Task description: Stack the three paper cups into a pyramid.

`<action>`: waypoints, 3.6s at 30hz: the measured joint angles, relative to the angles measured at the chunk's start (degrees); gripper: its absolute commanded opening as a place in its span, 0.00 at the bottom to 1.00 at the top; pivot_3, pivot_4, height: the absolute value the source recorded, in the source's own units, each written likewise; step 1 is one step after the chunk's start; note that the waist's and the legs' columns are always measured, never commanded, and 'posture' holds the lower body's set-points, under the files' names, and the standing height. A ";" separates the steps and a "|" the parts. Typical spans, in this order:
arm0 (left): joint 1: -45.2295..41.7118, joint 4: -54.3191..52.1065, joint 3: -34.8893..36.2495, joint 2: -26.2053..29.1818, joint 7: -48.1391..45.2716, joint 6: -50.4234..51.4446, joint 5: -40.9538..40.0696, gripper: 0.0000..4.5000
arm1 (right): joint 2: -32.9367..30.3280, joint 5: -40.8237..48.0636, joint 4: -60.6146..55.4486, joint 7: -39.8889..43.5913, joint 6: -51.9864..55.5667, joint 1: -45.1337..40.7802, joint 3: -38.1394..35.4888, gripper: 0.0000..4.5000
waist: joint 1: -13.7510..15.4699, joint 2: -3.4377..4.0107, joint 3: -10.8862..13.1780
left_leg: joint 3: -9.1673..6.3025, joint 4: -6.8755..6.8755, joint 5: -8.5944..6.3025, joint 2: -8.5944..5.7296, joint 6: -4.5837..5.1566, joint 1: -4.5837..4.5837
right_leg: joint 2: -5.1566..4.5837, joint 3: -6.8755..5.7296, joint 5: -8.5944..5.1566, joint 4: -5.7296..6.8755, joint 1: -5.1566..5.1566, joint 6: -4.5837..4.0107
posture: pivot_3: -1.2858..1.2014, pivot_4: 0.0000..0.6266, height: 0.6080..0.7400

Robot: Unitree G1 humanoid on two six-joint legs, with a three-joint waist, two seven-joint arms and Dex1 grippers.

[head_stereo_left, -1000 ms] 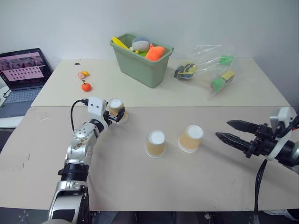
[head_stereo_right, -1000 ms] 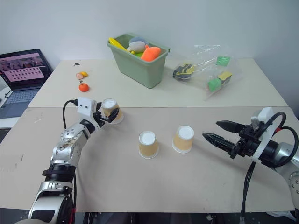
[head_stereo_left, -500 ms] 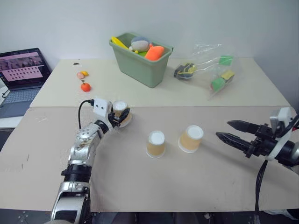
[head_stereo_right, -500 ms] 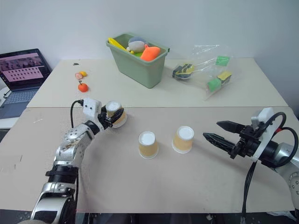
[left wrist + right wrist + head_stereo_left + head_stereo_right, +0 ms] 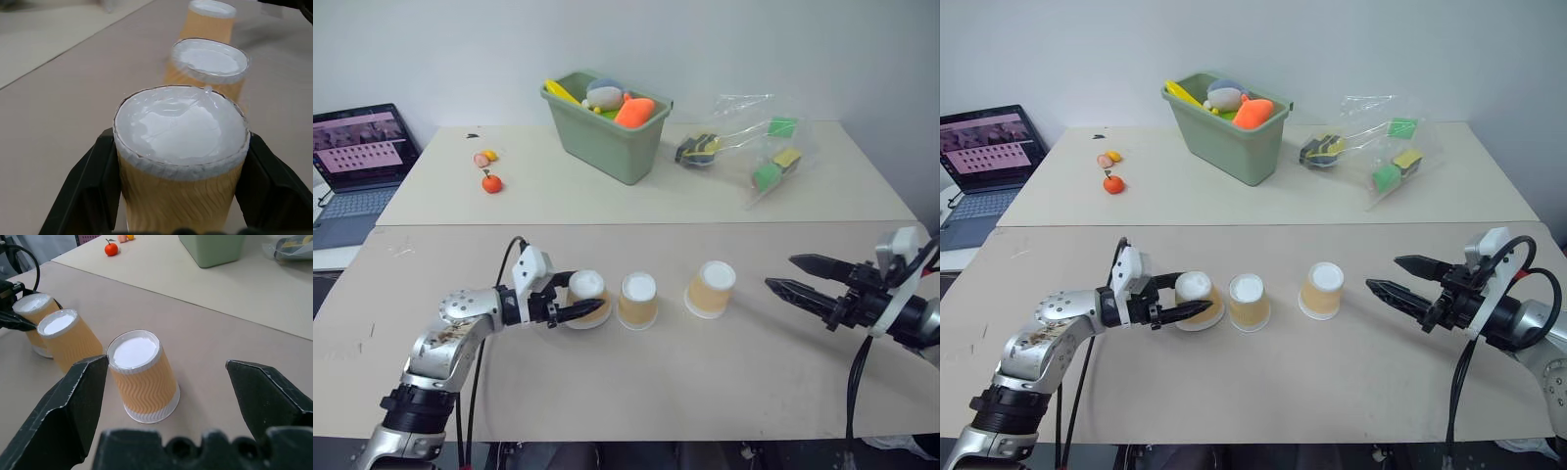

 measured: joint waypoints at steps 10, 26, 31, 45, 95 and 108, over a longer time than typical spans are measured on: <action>-2.58 3.47 -2.36 -2.83 -0.24 -2.70 2.11 0.83 | 0.06 -0.05 -0.04 -0.19 -0.04 0.81 -0.39 1.00 | -0.28 0.00 0.00 | 0.00 -0.01 -0.01 0.00 0.01 -0.02 | 0.00 0.01 0.01 -0.05 -0.03 -0.02 | 0.52 0.24 1.00; -4.49 -1.48 3.24 -3.82 6.01 1.79 -1.37 1.00 | 0.08 -1.28 1.02 0.11 -0.39 0.17 -0.31 1.00 | -0.31 0.00 0.00 | 0.00 -0.01 -0.01 0.01 0.02 -0.03 | 0.00 0.01 0.00 -0.05 -0.04 0.00 | 0.52 0.24 1.00; -3.75 -12.72 7.91 0.09 5.90 13.38 -14.68 1.00 | 0.07 -1.85 2.71 0.54 -0.80 -1.41 0.14 1.00 | -0.59 0.00 0.00 | 0.00 -0.01 -0.03 0.01 0.06 -0.02 | 0.00 0.03 -0.01 -0.03 -0.13 0.01 | 0.52 0.24 1.00; -9.26 -17.44 18.97 12.91 9.77 33.78 -41.68 1.00 | 0.02 -9.32 6.46 4.20 -6.95 -0.56 4.37 1.00 | -0.85 -0.07 0.04 | 0.02 -0.04 -0.01 0.03 0.02 0.07 | 0.08 0.07 -0.03 0.01 -0.10 -0.01 | 0.52 0.24 1.00; 5.04 -18.79 11.42 20.71 -4.08 19.13 -17.18 1.00 | 12.00 -18.68 10.37 2.41 -14.67 -11.81 22.46 0.75 | -0.63 -0.05 0.06 | 0.09 -0.09 0.00 0.08 -0.01 -0.18 | 0.11 0.11 0.01 0.04 -0.77 -0.20 | 0.52 0.24 1.00; 11.93 -15.18 19.63 25.51 -5.01 19.85 -17.05 1.00 | 8.31 -16.47 11.22 3.72 -10.87 -20.98 21.32 0.58 | -0.91 -0.03 0.07 | 0.13 -0.09 0.00 0.16 0.00 -0.18 | 0.20 0.12 0.03 0.08 -0.87 -0.24 | 0.52 0.24 1.00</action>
